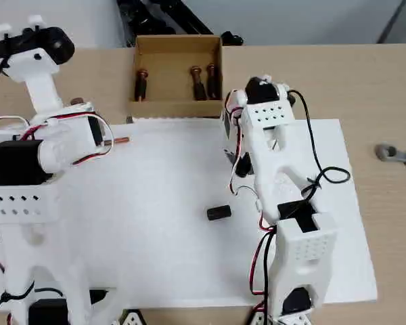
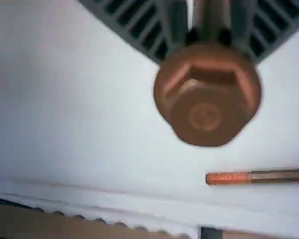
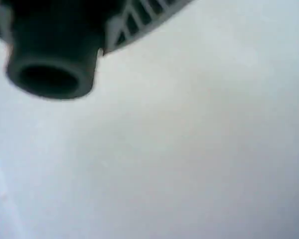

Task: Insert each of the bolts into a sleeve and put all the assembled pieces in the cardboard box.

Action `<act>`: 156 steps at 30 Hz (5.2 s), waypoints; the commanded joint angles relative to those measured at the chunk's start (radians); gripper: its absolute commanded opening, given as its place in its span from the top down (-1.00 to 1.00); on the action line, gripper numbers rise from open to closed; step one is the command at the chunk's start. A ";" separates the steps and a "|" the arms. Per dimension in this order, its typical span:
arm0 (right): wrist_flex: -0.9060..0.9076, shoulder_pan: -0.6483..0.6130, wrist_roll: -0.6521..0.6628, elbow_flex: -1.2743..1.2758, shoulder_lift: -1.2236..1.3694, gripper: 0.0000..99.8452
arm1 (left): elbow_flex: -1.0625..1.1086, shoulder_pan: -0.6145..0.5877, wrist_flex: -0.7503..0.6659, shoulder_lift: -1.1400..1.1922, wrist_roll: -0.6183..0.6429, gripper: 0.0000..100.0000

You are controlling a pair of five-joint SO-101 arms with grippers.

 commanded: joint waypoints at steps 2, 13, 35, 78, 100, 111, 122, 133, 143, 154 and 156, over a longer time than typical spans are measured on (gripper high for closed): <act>0.012 -0.033 0.107 -0.051 -0.202 0.98 | -0.048 0.000 -0.083 -0.038 -0.078 0.99; 0.019 -0.091 0.371 -0.046 -0.630 0.98 | -0.047 0.000 -0.150 -0.037 -0.086 0.99; -0.262 -0.371 0.454 0.735 -1.616 0.99 | -0.062 0.236 -0.364 -0.038 -0.087 0.99; -0.951 -0.292 0.661 1.467 -2.023 0.99 | -0.341 0.660 -0.209 -0.071 -0.106 0.99; -0.957 -0.295 0.658 1.631 -2.212 0.99 | -0.367 0.760 -0.101 0.031 0.014 0.99; -1.063 -0.289 0.658 1.666 -2.212 0.99 | -0.366 0.755 -0.106 0.037 0.052 0.99; -1.076 -0.289 0.658 1.672 -2.212 0.99 | -0.295 0.732 -0.091 0.029 0.051 0.99; -1.076 -0.289 0.658 1.669 -2.212 0.99 | -0.282 0.727 -0.081 0.031 0.051 0.99; -1.093 -0.289 0.657 1.668 -2.212 0.99 | -0.254 0.727 -0.081 0.031 0.055 0.99; -1.125 -0.289 0.657 1.668 -2.212 0.99 | -0.162 0.683 -0.149 0.029 0.054 0.99; -1.125 -0.289 0.657 1.668 -2.212 0.99 | -0.136 0.687 -0.149 0.028 0.054 0.99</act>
